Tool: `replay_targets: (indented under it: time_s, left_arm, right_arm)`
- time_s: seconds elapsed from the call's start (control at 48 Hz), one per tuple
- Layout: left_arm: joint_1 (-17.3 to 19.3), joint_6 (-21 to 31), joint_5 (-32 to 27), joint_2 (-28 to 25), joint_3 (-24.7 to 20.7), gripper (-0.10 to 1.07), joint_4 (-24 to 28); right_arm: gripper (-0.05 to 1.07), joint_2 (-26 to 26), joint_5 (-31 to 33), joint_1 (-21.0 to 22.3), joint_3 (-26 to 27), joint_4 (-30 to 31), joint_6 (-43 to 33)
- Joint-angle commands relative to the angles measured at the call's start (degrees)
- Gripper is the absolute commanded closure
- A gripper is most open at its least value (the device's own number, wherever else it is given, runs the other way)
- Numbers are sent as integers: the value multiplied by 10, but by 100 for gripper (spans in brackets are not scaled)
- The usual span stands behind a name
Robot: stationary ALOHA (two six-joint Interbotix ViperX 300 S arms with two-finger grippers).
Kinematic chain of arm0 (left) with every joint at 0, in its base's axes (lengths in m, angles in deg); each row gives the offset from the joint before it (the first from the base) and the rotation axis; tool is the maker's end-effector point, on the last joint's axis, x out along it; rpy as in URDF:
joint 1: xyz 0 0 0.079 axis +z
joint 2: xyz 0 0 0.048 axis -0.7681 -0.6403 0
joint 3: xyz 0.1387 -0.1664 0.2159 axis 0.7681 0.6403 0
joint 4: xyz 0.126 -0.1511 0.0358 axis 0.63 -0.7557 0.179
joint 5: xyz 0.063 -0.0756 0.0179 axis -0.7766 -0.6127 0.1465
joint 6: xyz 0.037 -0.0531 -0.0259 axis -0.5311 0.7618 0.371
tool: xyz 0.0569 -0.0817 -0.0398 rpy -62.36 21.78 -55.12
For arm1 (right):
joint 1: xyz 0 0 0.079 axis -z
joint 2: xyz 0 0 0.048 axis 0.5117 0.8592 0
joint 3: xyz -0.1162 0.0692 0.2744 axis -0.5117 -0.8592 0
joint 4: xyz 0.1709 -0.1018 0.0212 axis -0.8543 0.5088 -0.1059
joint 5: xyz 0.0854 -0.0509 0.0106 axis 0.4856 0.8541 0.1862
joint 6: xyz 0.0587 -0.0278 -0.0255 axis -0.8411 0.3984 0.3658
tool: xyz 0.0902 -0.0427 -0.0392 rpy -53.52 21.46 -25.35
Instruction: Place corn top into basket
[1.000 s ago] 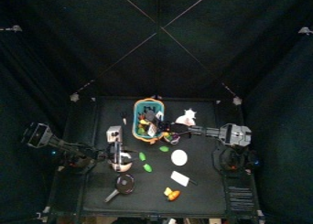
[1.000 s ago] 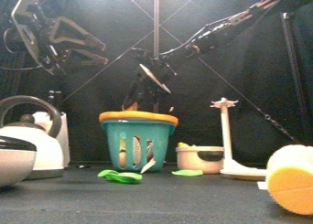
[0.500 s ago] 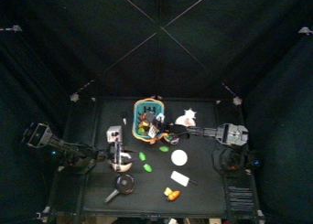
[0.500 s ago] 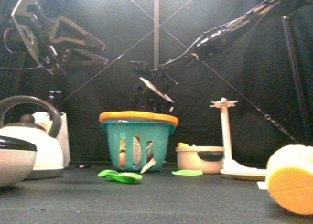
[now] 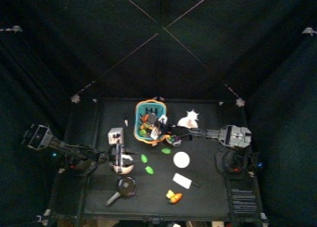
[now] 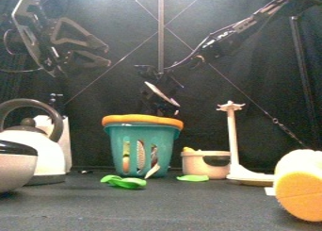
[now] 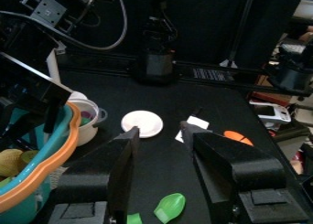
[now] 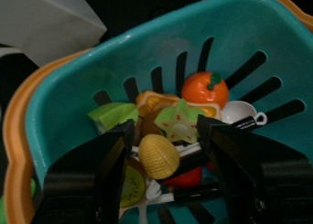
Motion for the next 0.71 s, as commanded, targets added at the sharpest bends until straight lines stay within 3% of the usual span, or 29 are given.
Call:
replay_targets:
  time_s: [0.0, 0.167, 0.5, 0.688]
  left_arm:
    - [0, 1, 5, 2, -10, 17, -1]
    - [0, 1, 5, 2, -10, 17, -4]
    - [-1, 1, 4, 2, -10, 17, -4]
    - [-1, 1, 4, 2, -10, 17, -4]
  right_arm:
    - [13, -21, 50, -5, 7, 4, 2]
    - [13, -38, 113, -28, 4, 5, 4]
    - [14, -66, 117, -54, -5, 17, 3]
    - [14, -117, 117, -77, -34, 11, -1]
